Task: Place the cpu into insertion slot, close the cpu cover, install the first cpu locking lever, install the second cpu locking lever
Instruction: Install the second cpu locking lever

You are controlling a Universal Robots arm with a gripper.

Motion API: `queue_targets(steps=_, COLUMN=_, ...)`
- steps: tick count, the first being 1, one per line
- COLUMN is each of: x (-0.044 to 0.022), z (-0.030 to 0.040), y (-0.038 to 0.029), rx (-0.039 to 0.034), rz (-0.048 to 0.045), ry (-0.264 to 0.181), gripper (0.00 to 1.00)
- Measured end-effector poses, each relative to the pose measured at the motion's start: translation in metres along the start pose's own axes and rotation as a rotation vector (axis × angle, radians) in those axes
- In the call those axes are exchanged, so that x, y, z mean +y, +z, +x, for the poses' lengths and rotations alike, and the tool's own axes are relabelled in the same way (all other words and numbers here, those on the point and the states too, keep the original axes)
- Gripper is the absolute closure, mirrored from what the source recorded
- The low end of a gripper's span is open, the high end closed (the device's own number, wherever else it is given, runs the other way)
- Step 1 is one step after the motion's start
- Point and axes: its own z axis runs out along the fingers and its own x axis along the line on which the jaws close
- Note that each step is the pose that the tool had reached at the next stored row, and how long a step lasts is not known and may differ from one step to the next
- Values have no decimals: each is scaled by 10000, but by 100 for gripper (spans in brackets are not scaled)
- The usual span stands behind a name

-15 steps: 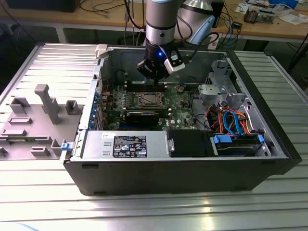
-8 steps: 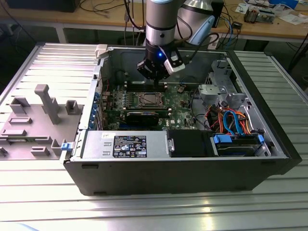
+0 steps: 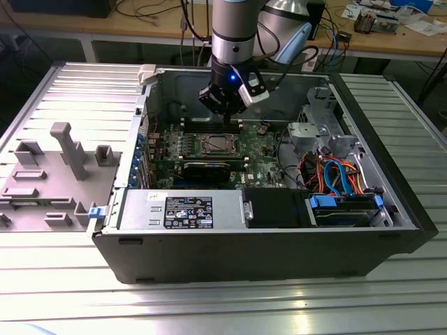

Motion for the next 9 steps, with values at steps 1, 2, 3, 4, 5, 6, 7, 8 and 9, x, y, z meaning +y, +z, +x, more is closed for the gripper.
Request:
queue_targets(steps=1, x=1, z=0, y=-11, rx=0, rz=0, ry=0, gripper=89)
queue_targets(steps=2, x=1, z=-1, y=-14, rx=-1, rz=0, ry=0, gripper=89)
queue_targets(steps=3, x=1, z=-1, y=-14, rx=-1, rz=-1, ry=0, gripper=89)
queue_targets(steps=4, x=2, z=0, y=-14, rx=-1, rz=-1, ry=0, gripper=89)
queue_targets(steps=5, x=1, z=0, y=-15, rx=0, rz=0, ry=0, gripper=89)
queue_targets(steps=6, x=1, z=0, y=-15, rx=0, rz=1, ry=0, gripper=89)
queue_targets(steps=7, x=1, z=0, y=-15, rx=0, rz=1, ry=0, gripper=89)
queue_targets(steps=8, x=1, z=0, y=-16, rx=1, rz=1, ry=0, gripper=89)
queue_targets(steps=9, x=-1, z=0, y=-16, rx=1, rz=2, ry=0, gripper=89)
